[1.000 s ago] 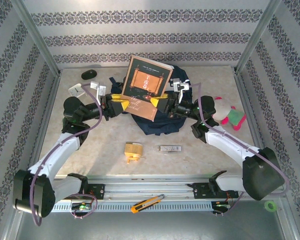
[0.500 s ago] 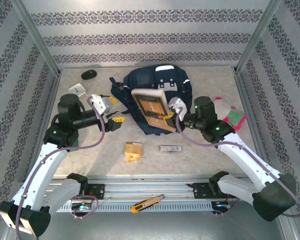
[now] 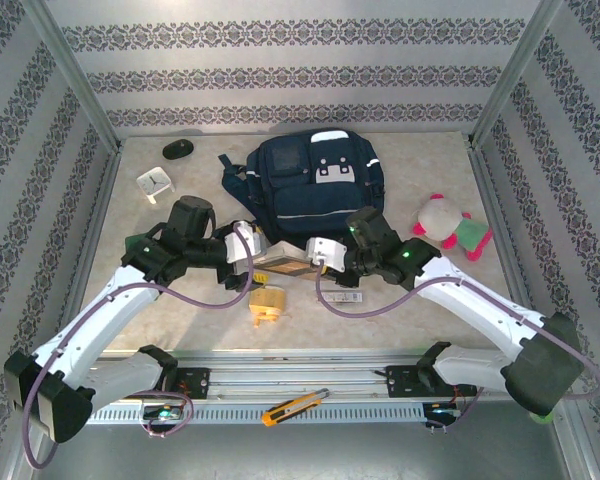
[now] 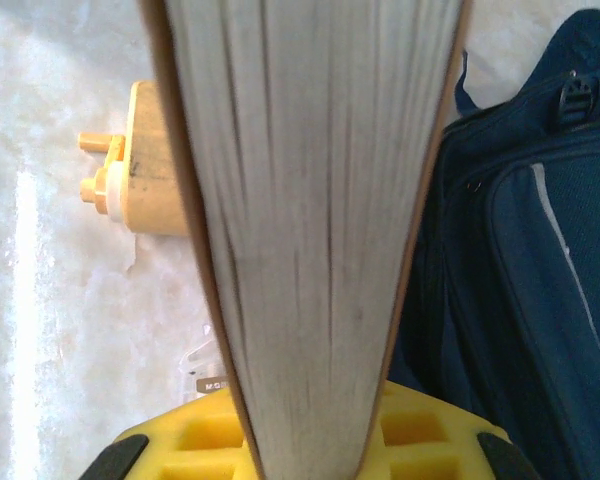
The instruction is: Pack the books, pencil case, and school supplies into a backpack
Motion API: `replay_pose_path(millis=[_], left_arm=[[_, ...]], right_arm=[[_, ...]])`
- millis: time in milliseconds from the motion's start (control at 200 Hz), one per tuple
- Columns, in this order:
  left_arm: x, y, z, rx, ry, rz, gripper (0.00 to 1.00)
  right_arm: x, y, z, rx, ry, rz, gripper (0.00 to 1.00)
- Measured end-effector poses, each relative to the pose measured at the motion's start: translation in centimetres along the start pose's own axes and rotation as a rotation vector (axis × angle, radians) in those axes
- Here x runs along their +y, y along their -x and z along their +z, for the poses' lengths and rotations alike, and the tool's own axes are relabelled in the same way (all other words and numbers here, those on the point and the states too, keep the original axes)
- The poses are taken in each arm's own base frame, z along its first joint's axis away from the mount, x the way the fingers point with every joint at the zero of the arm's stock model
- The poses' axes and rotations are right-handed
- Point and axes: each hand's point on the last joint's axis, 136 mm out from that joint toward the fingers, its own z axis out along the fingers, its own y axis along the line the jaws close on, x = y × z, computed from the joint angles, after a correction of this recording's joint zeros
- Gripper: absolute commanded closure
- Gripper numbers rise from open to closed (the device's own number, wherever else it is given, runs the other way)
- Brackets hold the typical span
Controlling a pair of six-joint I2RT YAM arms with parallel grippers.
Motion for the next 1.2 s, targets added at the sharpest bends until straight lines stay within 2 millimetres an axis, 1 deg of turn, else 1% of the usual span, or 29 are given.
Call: replay_pose_path(millis=[50,75,210,275,305,315,335,365,400,405,410,420,460,505,580,670,720,839,1024,1114,1169,1199], left_arm=[[0.0,-0.1,0.3,0.007,-0.002,0.001,0.18],[0.1,-0.2,0.5,0.01,-0.004,0.001,0.21],[0.1,-0.9,1.5,0.029,-0.021,-0.002,0.44],[0.1,-1.1,1.8,0.031,-0.027,-0.004,0.57],[0.0,-1.1,1.9,0.028,-0.028,-0.006,0.68],[0.0,-1.1,1.9,0.029,-0.028,-0.004,0.73],[0.0,-1.1,2.0,0.027,-0.029,-0.011,0.82],[0.0,-1.1,2.0,0.021,-0.026,-0.013,0.9],[0.0,-1.1,2.1,0.013,-0.023,-0.011,0.97],[0.1,-1.1,2.1,0.012,-0.022,-0.01,0.98],[0.0,-1.1,2.1,0.011,-0.021,-0.008,0.99],[0.1,-1.1,2.1,0.008,-0.02,-0.008,0.99],[0.0,-1.1,2.1,-0.005,-0.014,-0.016,1.0],[-0.1,-1.2,2.2,-0.017,-0.006,-0.026,1.0],[-0.2,-1.6,2.2,-0.035,-0.001,-0.069,1.0],[0.2,-1.3,2.2,-0.091,0.013,-0.123,1.0],[0.4,-0.8,2.1,-0.132,0.021,-0.146,1.0],[0.7,0.9,1.9,-0.23,0.022,-0.188,1.0],[1.8,3.0,1.1,-0.339,0.033,-0.244,1.0],[2.7,4.1,0.3,-0.393,0.049,-0.251,1.0],[3.2,4.5,0.0,-0.415,0.059,-0.26,1.0],[3.5,4.7,-0.1,-0.424,0.063,-0.268,1.0]], right_arm=[[0.0,0.3,0.1,-0.007,0.005,-0.012,1.0],[0.0,0.5,0.1,-0.009,0.008,-0.017,1.0],[0.0,0.9,0.1,-0.023,0.018,-0.031,1.0],[0.0,1.1,0.1,-0.031,0.018,-0.038,1.0],[-0.1,1.2,0.1,-0.035,0.017,-0.04,1.0],[-0.1,1.2,0.1,-0.035,0.018,-0.041,0.99],[-0.1,1.3,0.1,-0.037,0.017,-0.041,0.96],[-0.2,1.3,0.1,-0.039,0.014,-0.04,0.89],[-0.4,1.3,0.0,-0.041,0.008,-0.034,0.78],[-0.4,1.3,0.0,-0.04,0.007,-0.032,0.75],[-0.4,1.2,0.0,-0.041,0.007,-0.032,0.75],[-0.5,1.2,0.0,-0.04,0.005,-0.027,0.71],[-0.9,1.2,-0.2,-0.05,-0.006,-0.002,0.62],[-1.7,1.6,-0.8,-0.098,-0.03,0.017,0.54],[-3.0,1.9,-2.5,-0.199,-0.081,0.079,0.46],[-4.8,1.1,-5.0,-0.327,-0.165,0.196,0.35],[-5.6,0.5,-6.2,-0.398,-0.207,0.255,0.28],[-6.9,-1.0,-8.3,-0.544,-0.252,0.396,0.24],[-9.0,-1.2,-11.2,-0.727,-0.28,0.544,0.21],[-9.4,-1.1,-11.6,-0.797,-0.265,0.6,0.2],[-9.3,-0.9,-11.6,-0.833,-0.237,0.622,0.19],[-9.2,-0.8,-11.6,-0.849,-0.222,0.631,0.18]])
